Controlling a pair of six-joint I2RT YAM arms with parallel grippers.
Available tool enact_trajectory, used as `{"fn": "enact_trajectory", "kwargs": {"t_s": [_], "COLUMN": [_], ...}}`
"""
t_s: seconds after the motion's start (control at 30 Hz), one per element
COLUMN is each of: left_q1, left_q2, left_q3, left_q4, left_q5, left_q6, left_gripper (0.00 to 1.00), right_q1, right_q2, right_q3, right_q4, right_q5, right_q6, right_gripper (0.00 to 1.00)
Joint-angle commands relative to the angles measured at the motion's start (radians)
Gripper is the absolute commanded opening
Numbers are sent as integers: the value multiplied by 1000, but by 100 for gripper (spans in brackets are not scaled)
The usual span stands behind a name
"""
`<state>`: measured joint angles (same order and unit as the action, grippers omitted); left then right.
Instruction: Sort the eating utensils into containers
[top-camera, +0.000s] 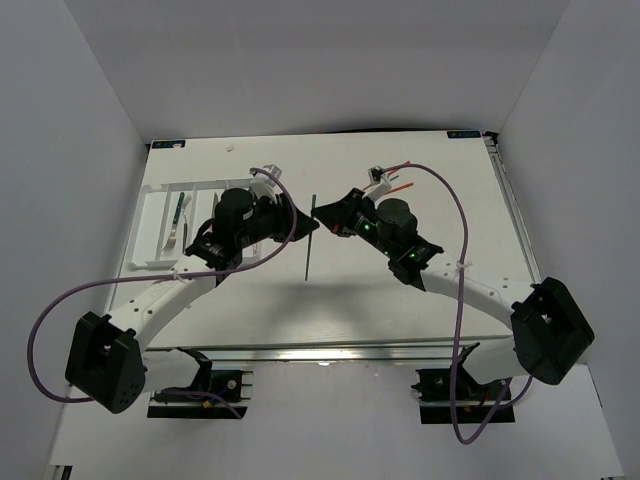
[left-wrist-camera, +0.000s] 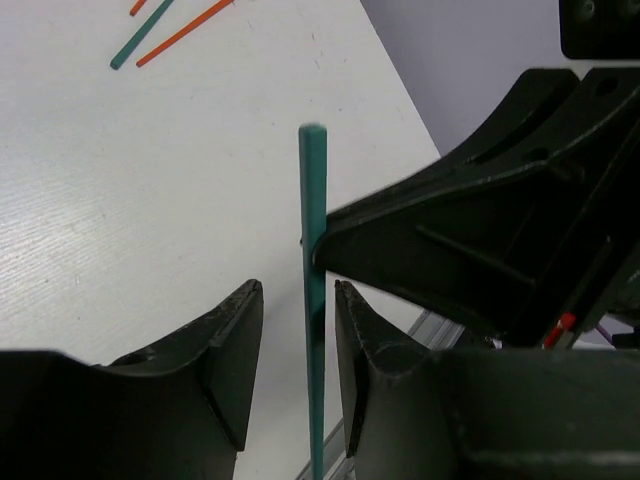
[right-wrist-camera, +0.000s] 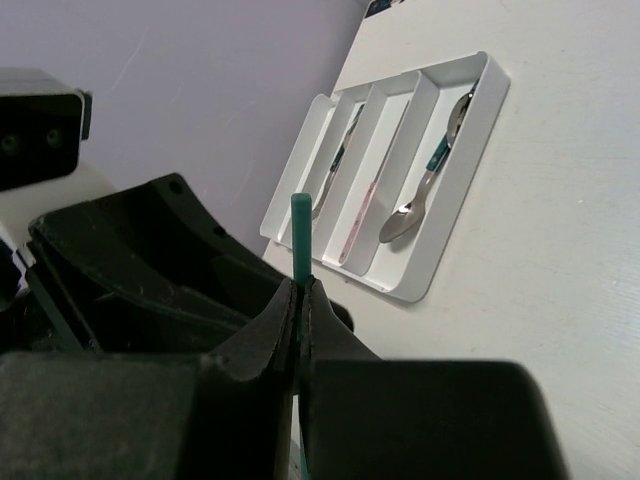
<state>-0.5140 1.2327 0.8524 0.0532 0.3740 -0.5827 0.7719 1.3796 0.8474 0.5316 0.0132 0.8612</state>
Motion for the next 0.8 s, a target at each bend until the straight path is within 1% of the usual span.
{"fn": "enact_trajectory", "kwargs": {"t_s": [0.0,0.07,0.1,0.13,0.2,0.23,0.27,0.3,0.33,0.37,0.4,0.43,0.47,0.5,0.53,0.57,0.6,0.63,0.67,0.7,0.73,0.77], "left_q1": [-4,-4,-4,-4,-4,-4,-4,-6,-3,-1,14,29,51,77,148,188,225,306,353,424,449,468], "left_q2": [17,19,21,24,31,40,45,51,54,66,76,88,124,146,171,195,232,250,269,305,327,350], "left_q3": [53,51,48,50,59,66,76,114,141,170,233,255,273,289,292,290,280,272,278,287,299,306], "left_q4": [16,31,42,37,-4,-24,-47,-156,-214,-280,-400,-444,-478,-512,-512,-501,-434,-405,-377,-310,-271,-233], "left_q5": [0,17,28,23,11,-1,-21,-52,-163,-246,-350,-567,-671,-766,-840,-968,-1039,-1091,-1116,-1129,-1135,-1106], "left_q6": [12,3,3,4,26,38,73,102,139,224,268,315,411,461,519,641,682,722,736,753,782,881], "left_gripper": [45,45,41,24,10,0,0,0,0,0,0,0,0,0,0,0,0,0,0,0,0,0], "right_q1": [15,17,15,17,15,15,15,6,-3,-35,-58,-87,-153,-189,-222,-283,-308,-330,-359,-370,-381,-397], "right_q2": [9,13,15,15,16,16,16,6,-7,-23,-71,-100,-129,-195,-229,-258,-316,-344,-390,-410,-430,-460], "right_q3": [39,33,33,33,41,42,44,44,35,21,-14,-37,-63,-91,-141,-162,-175,-189,-194,-197,-202,-206], "right_q4": [88,96,96,99,99,99,88,74,59,21,-4,-24,-44,-80,-97,-116,-172,-208,-240,-298,-321,-344], "right_q5": [-4,2,2,4,4,1,1,4,23,33,40,33,22,8,-19,-47,-58,-70,-73,-84,-93,-105], "right_q6": [22,27,27,25,24,22,22,19,18,19,19,19,21,22,16,3,-13,-57,-82,-106,-125,-163], "right_gripper": [0,0,0,0,0,0,0,17,72,89,89,89,89,89,89,89,89,89,90,89,89,89]}}
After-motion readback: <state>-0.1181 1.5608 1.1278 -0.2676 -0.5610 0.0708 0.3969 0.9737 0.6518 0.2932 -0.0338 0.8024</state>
